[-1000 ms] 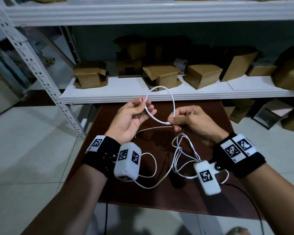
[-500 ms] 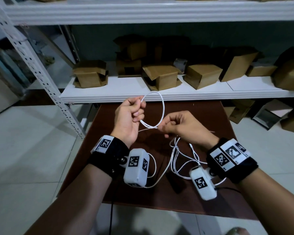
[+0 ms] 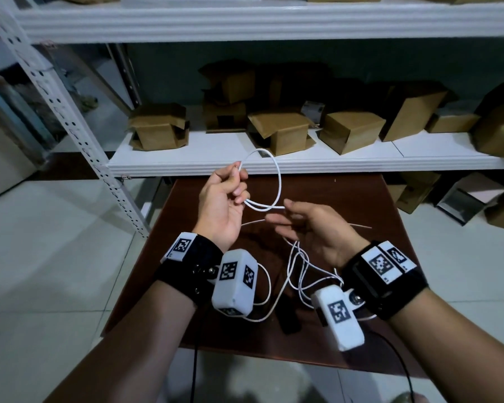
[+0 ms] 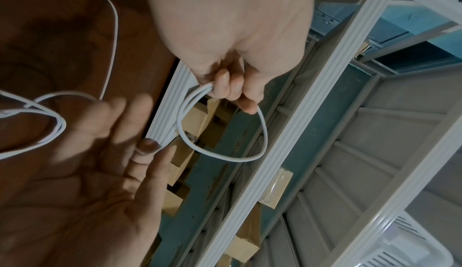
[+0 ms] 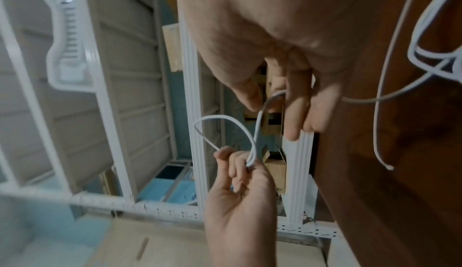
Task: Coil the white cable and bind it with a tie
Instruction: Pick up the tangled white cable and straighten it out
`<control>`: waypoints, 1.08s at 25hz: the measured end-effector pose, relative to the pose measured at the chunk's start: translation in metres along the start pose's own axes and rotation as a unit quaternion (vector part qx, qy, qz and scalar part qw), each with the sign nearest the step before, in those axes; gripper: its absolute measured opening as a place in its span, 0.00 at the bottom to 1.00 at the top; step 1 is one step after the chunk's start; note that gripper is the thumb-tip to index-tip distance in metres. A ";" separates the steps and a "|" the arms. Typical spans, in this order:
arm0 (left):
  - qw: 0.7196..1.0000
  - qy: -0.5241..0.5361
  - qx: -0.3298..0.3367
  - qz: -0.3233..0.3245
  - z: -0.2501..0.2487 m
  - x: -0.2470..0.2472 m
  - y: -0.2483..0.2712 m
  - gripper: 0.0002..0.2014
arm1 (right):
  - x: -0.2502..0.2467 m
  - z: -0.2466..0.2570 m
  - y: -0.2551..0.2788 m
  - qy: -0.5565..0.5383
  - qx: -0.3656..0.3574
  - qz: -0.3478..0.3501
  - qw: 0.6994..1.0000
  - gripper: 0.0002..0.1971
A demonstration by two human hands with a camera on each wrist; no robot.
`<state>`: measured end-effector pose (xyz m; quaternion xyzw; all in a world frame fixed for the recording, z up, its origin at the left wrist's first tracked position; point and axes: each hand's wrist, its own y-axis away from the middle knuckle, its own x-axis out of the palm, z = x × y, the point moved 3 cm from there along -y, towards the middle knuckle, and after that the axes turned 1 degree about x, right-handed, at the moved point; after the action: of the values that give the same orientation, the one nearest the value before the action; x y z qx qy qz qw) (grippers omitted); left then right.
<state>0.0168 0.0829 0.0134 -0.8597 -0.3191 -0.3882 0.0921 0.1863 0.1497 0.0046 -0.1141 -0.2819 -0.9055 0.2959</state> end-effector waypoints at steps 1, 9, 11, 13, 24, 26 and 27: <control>1.000 -0.003 -0.001 -0.001 0.001 0.001 0.001 0.08 | -0.002 0.001 -0.003 -0.043 -0.009 -0.008 0.999 0.08; 1.000 -0.005 0.011 0.005 0.006 0.002 0.003 0.09 | -0.006 0.003 -0.006 -0.243 -0.016 -0.054 0.968 0.06; 1.000 0.016 0.010 0.000 0.004 0.000 0.001 0.09 | -0.002 0.001 -0.003 -0.214 0.023 -0.040 0.976 0.04; 0.999 0.033 0.007 -0.003 0.002 -0.002 -0.001 0.10 | 0.001 -0.002 -0.001 -0.204 0.060 -0.022 0.977 0.06; 0.999 0.005 0.021 -0.034 -0.001 -0.007 -0.004 0.07 | -0.012 0.018 0.003 -0.211 -0.076 -0.068 0.972 0.10; 0.998 -0.030 0.030 -0.046 0.000 -0.006 -0.002 0.06 | -0.006 0.021 0.004 -0.125 -0.122 -0.052 0.983 0.10; 0.997 -0.046 0.033 -0.051 0.001 -0.005 0.000 0.06 | -0.004 0.021 0.004 -0.088 -0.141 -0.046 0.985 0.10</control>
<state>0.0151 0.0814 0.0089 -0.8558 -0.3790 -0.3414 0.0861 0.1927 0.1609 0.0217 -0.2209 -0.1816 -0.9353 0.2087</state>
